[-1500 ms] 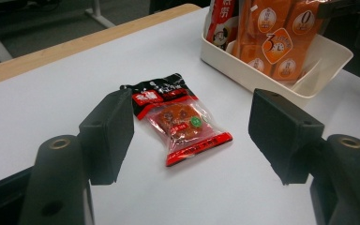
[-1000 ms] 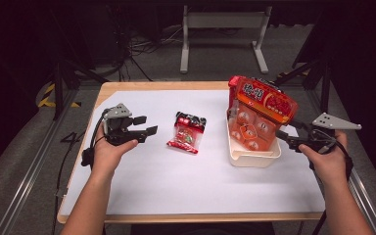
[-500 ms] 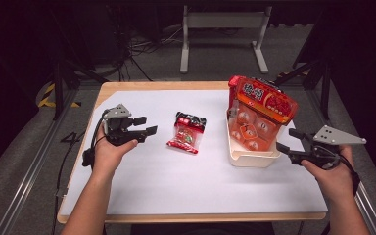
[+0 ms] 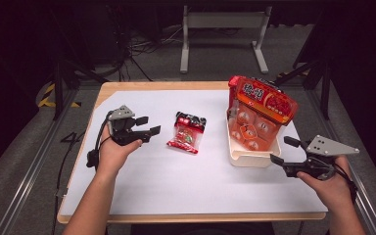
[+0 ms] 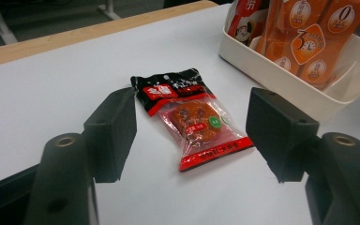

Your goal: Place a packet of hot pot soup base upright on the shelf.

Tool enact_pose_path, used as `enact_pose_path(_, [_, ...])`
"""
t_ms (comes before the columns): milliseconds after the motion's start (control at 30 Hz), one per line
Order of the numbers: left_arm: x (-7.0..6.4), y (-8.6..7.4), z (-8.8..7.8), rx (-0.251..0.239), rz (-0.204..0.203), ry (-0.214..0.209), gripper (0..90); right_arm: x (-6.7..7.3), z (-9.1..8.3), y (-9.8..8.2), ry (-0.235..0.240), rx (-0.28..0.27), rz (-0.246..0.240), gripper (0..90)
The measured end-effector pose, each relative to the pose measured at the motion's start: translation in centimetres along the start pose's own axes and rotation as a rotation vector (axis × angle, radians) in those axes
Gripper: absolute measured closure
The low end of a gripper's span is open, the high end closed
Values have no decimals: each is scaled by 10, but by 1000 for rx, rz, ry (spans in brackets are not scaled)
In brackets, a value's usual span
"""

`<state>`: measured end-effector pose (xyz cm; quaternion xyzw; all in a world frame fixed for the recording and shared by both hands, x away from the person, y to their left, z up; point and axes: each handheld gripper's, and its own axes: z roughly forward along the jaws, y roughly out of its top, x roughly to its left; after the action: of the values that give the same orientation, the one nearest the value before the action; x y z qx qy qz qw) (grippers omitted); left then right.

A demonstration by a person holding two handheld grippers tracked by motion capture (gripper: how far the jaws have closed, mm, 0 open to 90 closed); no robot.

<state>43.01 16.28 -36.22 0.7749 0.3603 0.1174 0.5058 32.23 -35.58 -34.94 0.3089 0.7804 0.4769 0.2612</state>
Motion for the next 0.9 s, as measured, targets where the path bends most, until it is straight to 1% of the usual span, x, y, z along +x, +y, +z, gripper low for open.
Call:
enact_pose_path(67, [0, 0, 2, -4, -7, 5, 309, 1, 0, 0, 6, -1, -1, 225])
enact_pose_path(100, [0, 0, 2, -4, -7, 5, 308, 1, 0, 0, 6, -2, 0, 225])
enact_pose_path(167, [0, 2, 5, 1, -24, -3, 301, 1, 0, 0, 6, -7, -2, 225])
enact_pose_path(267, [0, 4, 10, 7, -29, 1, 279, 2, 1, 1, 10, -8, 0, 225])
enact_pose_path(367, [-2, 5, 16, 21, -27, 2, 250, 3, 3, 2, 17, -9, -10, 225])
enact_pose_path(467, [0, 5, 23, 19, -18, -6, 229, 3, 5, 3, 18, -12, -8, 225])
enact_pose_path(533, [2, 4, 29, 23, -5, -33, 204, 3, 6, 5, 23, -19, -7, 225])
enact_pose_path(600, [3, 2, 36, 39, -2, -27, 195, 4, 8, 7, 30, -25, -7, 224])
enact_pose_path(633, [4, 2, 38, 50, 3, -27, 194, 5, 9, 7, 32, -26, -10, 223])
enact_pose_path(667, [4, 1, 42, 62, -8, -32, 196, 6, 10, 7, 32, -25, -15, 224])
enact_pose_path(700, [5, -1, 45, 72, -8, -27, 198, 6, 10, 8, 34, -25, -16, 224])
enact_pose_path(800, [8, -7, 55, 95, -7, -22, 234, 8, 13, 9, 42, -25, -24, 223])
enact_pose_path(900, [10, -11, 62, 96, -21, -35, 248, 10, 15, 9, 47, -22, -29, 223])
